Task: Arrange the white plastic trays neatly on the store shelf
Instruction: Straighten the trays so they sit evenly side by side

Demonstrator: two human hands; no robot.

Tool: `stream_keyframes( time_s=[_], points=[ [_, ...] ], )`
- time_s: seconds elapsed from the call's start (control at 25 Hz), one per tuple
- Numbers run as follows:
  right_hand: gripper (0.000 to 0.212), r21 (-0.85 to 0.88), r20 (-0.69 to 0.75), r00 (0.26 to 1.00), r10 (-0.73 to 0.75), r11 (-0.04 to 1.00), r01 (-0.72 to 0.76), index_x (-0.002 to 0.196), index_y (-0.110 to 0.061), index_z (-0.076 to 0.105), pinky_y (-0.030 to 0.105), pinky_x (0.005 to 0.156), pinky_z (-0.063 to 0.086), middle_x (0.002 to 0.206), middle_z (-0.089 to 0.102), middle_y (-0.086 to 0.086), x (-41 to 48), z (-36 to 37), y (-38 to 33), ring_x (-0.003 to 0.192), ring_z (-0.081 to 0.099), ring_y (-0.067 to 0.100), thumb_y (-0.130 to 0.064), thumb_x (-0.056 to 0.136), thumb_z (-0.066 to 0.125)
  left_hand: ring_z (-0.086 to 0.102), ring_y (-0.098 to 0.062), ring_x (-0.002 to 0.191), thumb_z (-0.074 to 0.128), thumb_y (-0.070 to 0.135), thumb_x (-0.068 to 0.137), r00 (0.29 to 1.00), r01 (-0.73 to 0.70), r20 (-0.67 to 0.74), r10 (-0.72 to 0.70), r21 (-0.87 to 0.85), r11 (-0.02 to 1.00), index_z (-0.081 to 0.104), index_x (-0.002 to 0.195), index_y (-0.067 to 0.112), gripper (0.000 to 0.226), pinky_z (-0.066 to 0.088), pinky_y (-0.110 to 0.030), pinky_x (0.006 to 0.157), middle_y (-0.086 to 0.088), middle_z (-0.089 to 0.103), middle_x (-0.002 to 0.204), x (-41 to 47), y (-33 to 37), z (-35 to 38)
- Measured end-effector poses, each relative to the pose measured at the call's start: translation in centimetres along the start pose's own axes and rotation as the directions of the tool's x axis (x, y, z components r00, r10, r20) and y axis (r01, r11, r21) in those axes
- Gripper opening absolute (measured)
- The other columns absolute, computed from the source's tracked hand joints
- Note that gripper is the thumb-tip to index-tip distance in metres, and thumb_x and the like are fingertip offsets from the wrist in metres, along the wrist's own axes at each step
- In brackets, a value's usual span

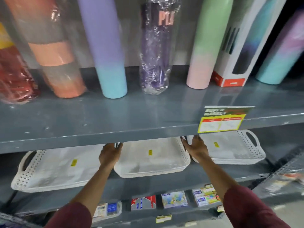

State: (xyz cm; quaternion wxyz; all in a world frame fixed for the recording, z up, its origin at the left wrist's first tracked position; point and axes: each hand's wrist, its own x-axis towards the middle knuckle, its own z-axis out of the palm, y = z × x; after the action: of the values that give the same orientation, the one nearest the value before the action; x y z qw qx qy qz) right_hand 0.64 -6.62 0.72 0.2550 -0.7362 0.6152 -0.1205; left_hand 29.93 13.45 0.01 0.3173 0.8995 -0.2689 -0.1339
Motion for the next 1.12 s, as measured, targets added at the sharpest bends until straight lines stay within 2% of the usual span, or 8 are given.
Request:
stream_keyframes(
  time_s=[0.08,0.2,0.36,0.52,0.64,0.8,0.92,1.12],
  points=[
    [0.078,0.044,0.162,0.987,0.005,0.999,-0.013,0.153,-0.016,0.018,0.045,0.1,0.045,0.14,0.053,0.02,1.1,0.3,0.9,0.127,0.053,0.039,-0.059,0.093,0.043,0.06,-0.043,0.116,0.047,0.047,0.093,0.997,0.037,-0.072,-0.035,0.035,0.999,0.057,0.118,0.015,0.042,0.048,-0.047,0.093,-0.018,0.067,0.125,0.2,0.1,0.8],
    [0.061,0.054,0.193,0.98,-0.038,0.998,0.028,0.154,-0.027,0.016,0.047,0.1,0.045,0.134,0.058,0.024,1.2,1.1,1.6,0.122,0.055,0.042,-0.05,0.1,0.03,0.057,-0.045,0.118,0.046,0.044,0.095,0.988,0.105,-0.123,-0.098,0.049,0.993,0.058,0.117,0.008,0.044,0.049,-0.05,0.095,-0.024,0.065,0.124,0.2,-0.5,1.3],
    [0.05,0.026,0.066,0.995,-0.076,0.997,0.074,0.149,-0.032,0.03,0.047,0.094,0.047,0.124,0.063,0.02,0.2,1.8,2.2,0.115,0.059,0.041,-0.045,0.102,0.026,0.053,-0.043,0.117,0.042,0.027,0.097,0.994,0.028,-0.112,-0.007,0.19,0.981,0.063,0.121,0.014,0.034,0.049,-0.047,0.091,-0.018,0.065,0.123,-0.7,-0.9,2.1],
    [0.038,-0.068,-0.131,0.982,-0.139,0.989,0.131,0.13,-0.026,0.054,0.045,0.079,0.053,0.103,0.071,0.019,-1.4,2.3,2.8,0.095,0.066,0.043,-0.04,0.102,0.031,0.057,-0.047,0.112,0.046,0.027,0.098,0.983,-0.019,-0.177,0.04,0.115,0.993,0.064,0.128,0.016,0.037,0.05,-0.051,0.092,-0.022,0.069,0.118,-2.3,-1.3,2.7],
    [0.032,-0.134,-0.204,0.958,-0.202,0.975,0.177,0.107,-0.022,0.062,0.043,0.067,0.054,0.087,0.074,0.016,-2.5,2.5,3.5,0.081,0.069,0.043,-0.038,0.102,0.035,0.063,-0.051,0.101,0.049,0.029,0.097,0.971,-0.052,-0.224,0.078,0.117,0.992,0.067,0.125,0.016,0.036,0.053,-0.054,0.085,-0.024,0.073,0.106,-3.7,-2.4,2.7],
    [0.033,-0.146,-0.285,0.93,-0.234,0.969,0.199,0.105,-0.024,0.07,0.042,0.061,0.056,0.078,0.076,0.017,-3.7,2.7,4.7,0.071,0.071,0.042,-0.04,0.101,0.042,0.068,-0.049,0.082,0.053,0.028,0.096,0.952,-0.095,-0.273,0.14,0.172,0.98,0.072,0.115,0.014,0.031,0.056,-0.052,0.072,-0.024,0.076,0.086,-5.6,-3.3,2.9],
    [0.036,-0.11,-0.309,0.929,-0.202,0.978,0.176,0.098,-0.02,0.074,0.041,0.059,0.056,0.075,0.075,0.018,-3.5,2.8,4.3,0.069,0.071,0.042,-0.042,0.1,0.044,0.068,-0.05,0.08,0.055,0.023,0.096,0.948,-0.088,-0.294,0.123,0.131,0.988,0.072,0.117,0.01,0.03,0.056,-0.053,0.075,-0.028,0.075,0.086,-5.0,-3.0,2.9],
    [0.036,0.031,-0.298,0.951,-0.077,0.995,0.09,0.103,-0.015,0.073,0.045,0.069,0.055,0.086,0.072,0.025,-1.8,3.0,2.1,0.08,0.069,0.047,-0.04,0.099,0.047,0.065,-0.052,0.088,0.055,0.016,0.093,0.945,-0.005,-0.328,-0.004,-0.025,1.0,0.073,0.115,0.014,0.029,0.053,-0.048,0.078,-0.029,0.073,0.089,-2.6,-0.9,3.4]
  ],
)
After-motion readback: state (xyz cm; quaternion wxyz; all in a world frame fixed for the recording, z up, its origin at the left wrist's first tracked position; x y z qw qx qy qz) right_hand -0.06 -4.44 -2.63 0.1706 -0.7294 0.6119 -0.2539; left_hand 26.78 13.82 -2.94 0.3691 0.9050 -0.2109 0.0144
